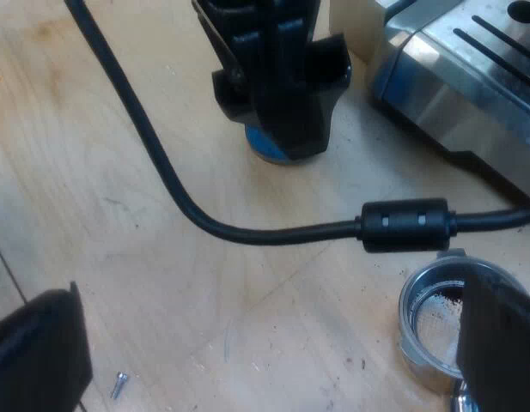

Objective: Grind coffee beans and then tamp

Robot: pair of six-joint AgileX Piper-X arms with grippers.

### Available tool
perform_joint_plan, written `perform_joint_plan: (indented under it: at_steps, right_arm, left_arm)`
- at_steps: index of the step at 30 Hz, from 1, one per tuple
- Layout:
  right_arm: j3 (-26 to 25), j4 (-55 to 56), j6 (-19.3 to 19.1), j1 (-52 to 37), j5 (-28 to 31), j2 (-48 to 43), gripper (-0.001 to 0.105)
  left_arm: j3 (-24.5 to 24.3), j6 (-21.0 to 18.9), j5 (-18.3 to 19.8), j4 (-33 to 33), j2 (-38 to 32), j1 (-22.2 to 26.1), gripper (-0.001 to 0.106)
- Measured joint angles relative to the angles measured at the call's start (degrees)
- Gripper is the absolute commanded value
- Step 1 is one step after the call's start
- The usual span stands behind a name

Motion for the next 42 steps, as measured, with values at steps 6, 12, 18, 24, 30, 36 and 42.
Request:
perform_joint_plan:
  at_steps: [6,12,18,24,30,36,42]
  right_arm:
    - [0.00,0.00,-0.03,0.00,0.00,0.00,0.088]
    - [0.00,0.00,-0.03,0.00,0.14,0.00,0.088]
    - [0.00,0.00,-0.03,0.00,0.13,0.00,0.088]
    - [0.00,1.44,-0.03,0.00,0.13,-0.68,0.088]
    - [0.00,6.62,-0.03,0.00,1.94,-5.16,0.088]
    - [0.41,8.37,-0.03,0.00,3.02,-8.80,0.088]
    - [7.15,6.66,-0.03,0.00,6.51,-13.59,0.088]
  left_arm:
    - [1.71,0.00,1.69,-1.31,2.05,0.00,0.077]
    - [1.75,0.00,3.83,-1.73,2.07,0.00,0.052]
    - [1.75,-0.16,4.02,-2.07,2.07,0.00,0.000]
    - [1.85,0.00,4.02,-1.98,-1.53,0.00,0.000]
    - [1.85,0.00,4.02,0.15,-11.09,0.00,0.000]
    - [1.85,0.00,4.02,2.25,-22.81,0.00,0.000]
    - [1.85,0.00,4.02,7.57,-27.72,0.00,0.000]
